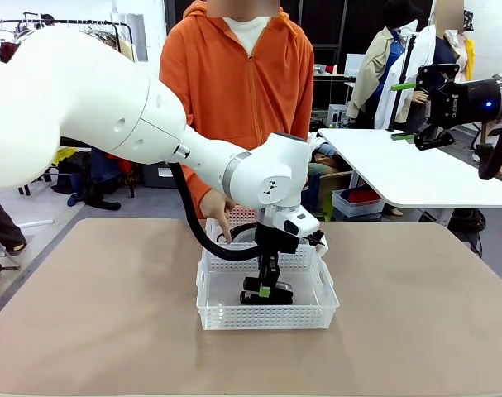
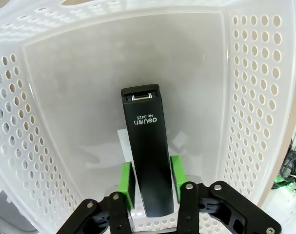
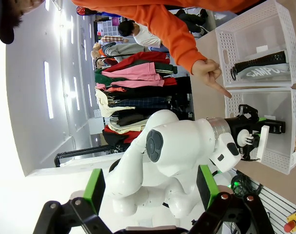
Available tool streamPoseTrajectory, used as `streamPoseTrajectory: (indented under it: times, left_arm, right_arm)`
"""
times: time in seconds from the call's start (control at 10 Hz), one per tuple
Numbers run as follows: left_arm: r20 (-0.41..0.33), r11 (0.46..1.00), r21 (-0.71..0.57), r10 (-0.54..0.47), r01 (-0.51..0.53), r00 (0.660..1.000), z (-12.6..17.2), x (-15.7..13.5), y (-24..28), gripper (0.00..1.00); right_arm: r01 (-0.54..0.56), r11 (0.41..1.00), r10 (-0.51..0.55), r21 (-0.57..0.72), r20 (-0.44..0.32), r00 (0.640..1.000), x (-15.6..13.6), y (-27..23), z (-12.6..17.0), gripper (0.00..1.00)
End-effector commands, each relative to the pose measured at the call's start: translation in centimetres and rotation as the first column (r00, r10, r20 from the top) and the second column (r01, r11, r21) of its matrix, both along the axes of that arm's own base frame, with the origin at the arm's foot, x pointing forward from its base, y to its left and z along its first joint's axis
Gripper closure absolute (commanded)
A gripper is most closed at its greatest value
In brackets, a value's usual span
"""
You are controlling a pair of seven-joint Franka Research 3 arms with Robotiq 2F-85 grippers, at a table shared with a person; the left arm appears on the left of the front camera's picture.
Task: Distribute items into two baskets.
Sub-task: Place the picked Stapler into the Organizing basket as instructed by the person.
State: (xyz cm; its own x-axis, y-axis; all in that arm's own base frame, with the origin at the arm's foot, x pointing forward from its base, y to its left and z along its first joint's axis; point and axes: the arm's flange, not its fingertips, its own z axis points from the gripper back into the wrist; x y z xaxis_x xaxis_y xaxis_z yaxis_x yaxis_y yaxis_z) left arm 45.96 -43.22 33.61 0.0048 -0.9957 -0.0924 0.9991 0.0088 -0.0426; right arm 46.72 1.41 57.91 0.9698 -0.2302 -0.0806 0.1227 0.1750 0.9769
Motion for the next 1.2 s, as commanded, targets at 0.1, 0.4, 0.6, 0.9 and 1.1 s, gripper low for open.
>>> streamPoseTrajectory:
  times: [0.1, 0.4, 0.6, 0.9, 1.1]
  left_arm:
    - [0.019, 1.000, 0.015, 0.012, -0.013, 1.000, 0.3, -0.2, 0.9, 0.00]
    - [0.026, 1.000, 0.006, 0.018, -0.018, 0.999, 0.8, -0.3, 1.1, 0.00]
    - [0.019, 0.999, 0.012, 0.038, -0.039, 0.999, 1.0, -0.3, 1.2, 0.00]
    - [0.010, 0.998, 0.016, 0.063, -0.063, 0.998, 1.8, -0.3, 1.3, 0.00]
    - [0.021, 0.998, 0.003, 0.062, -0.062, 0.998, 3.0, -0.5, 1.5, 0.00]
  right_arm:
    - [0.013, 1.000, -0.012, 0.008, -0.005, 1.000, -0.2, 0.2, 0.3, 0.00]
    - [0.013, 1.000, -0.012, 0.008, -0.005, 1.000, -0.2, 0.2, 0.3, 0.00]
    - [0.013, 1.000, -0.012, 0.008, -0.005, 1.000, -0.2, 0.2, 0.3, 0.00]
    - [0.013, 1.000, -0.012, 0.008, -0.005, 1.000, -0.2, 0.2, 0.3, 0.00]
    - [0.013, 1.000, -0.012, 0.008, -0.005, 1.000, -0.2, 0.2, 0.3, 0.00]
